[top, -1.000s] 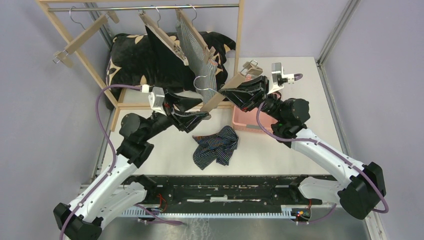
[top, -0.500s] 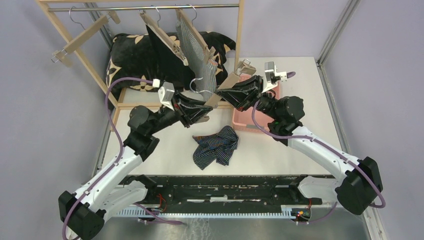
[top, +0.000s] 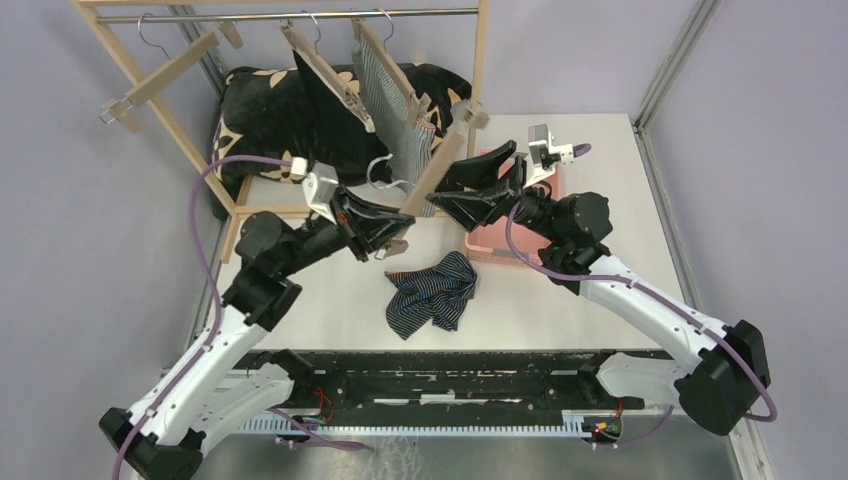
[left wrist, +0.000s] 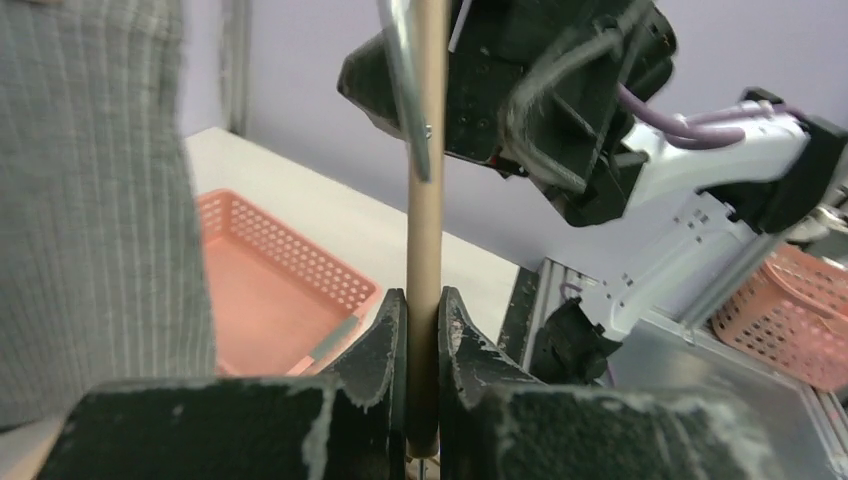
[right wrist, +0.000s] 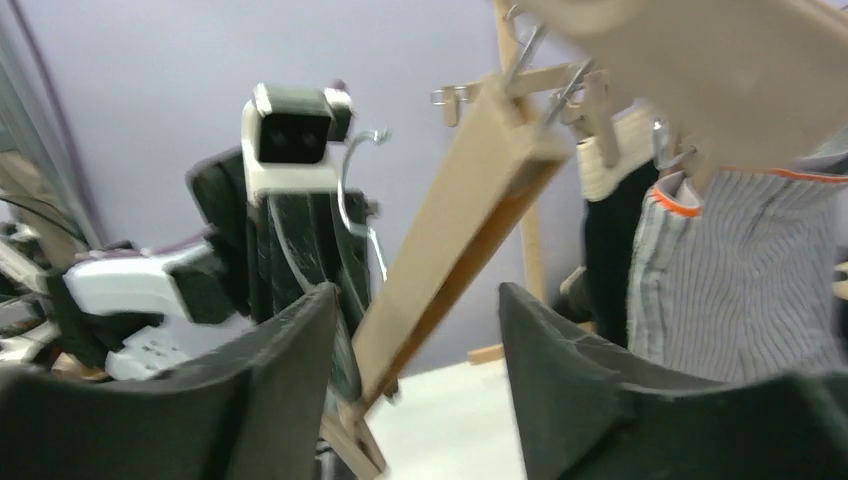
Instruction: Remove the underwear clipped to the hanger
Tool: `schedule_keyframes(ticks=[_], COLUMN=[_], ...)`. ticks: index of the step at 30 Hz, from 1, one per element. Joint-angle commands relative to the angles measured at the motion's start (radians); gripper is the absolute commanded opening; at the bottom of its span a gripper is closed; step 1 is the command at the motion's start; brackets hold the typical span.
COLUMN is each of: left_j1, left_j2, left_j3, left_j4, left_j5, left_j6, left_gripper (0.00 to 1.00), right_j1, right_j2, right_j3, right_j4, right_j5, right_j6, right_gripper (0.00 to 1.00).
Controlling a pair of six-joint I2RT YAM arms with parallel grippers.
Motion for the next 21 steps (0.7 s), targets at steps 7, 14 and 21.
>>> schedule_keyframes(ticks=[7,14,21], left_j1=[0.009,0.010,0.009], left_j2=[-0.128,-0.130,-0.091], left_j3=[0.423,0.645,0.756], left_j4=[-0.810,-1.206,-1.486], left_j5=[-0.617,-0.979,-1.231], left_j6=[0.123,0.127,0.136], left_gripper=[0.03,0.03,0.03], right_j1=[0.002,0.050,0.236], right_j2=[-0.158,-0.215,-0.032], right_j3=[-0.006,-0.151,-0.165], right_j4=[-0.561,-0.855,-0.967], right_j5=[0.213,0.471,0.626], right_j6=[-0.318,-0.373,-0.456], right_gripper=[1.00,1.00,1.00])
